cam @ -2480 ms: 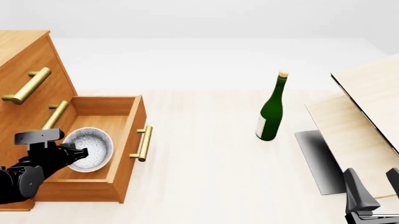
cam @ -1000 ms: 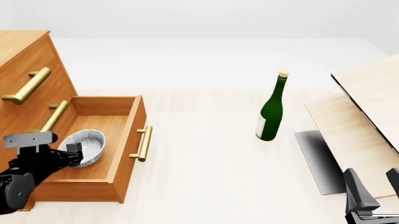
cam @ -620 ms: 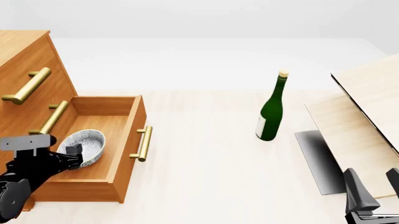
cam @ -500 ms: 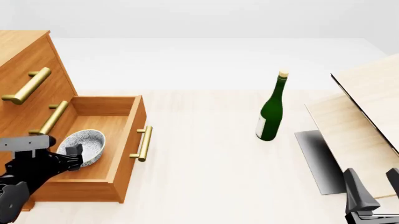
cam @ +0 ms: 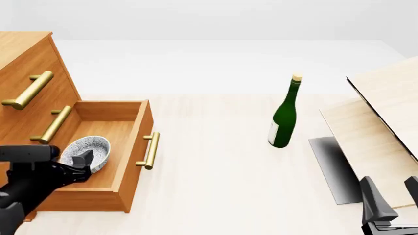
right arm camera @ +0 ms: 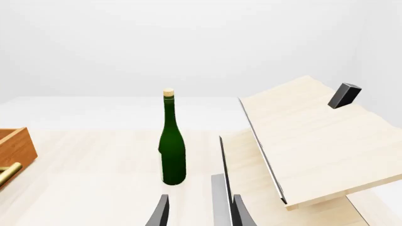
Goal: Put the bowl in the bottom drawer of the cabinet and close it.
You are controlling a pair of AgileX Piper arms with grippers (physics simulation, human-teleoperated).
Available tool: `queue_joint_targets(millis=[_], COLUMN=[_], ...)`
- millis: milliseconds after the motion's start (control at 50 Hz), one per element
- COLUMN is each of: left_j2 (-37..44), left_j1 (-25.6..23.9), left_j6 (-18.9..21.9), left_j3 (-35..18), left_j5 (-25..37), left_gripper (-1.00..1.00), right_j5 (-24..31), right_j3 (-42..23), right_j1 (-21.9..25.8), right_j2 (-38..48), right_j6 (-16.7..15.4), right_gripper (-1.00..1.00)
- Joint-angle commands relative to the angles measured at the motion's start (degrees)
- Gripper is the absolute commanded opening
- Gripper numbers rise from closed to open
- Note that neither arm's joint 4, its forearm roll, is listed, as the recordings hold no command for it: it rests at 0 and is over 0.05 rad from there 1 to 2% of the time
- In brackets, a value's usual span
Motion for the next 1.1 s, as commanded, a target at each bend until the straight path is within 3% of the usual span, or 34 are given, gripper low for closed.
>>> queue_joint_targets(millis=[20, 1100], left_j2=[-3.2, -13.4], left_j1=[-4.5, -21.1], left_j6=[-0.9, -1.7], left_j3=[0.0, -1.0], left_j5=[2.1, 9.2], left_gripper=[1.00, 1.00], right_j5=[0.0, 0.0], right_j3=[0.0, 0.0], right_j1=[0.0, 0.0], right_j2=[-0.1, -0.1], right_j6=[0.0, 0.0], right_gripper=[1.00, 1.00])
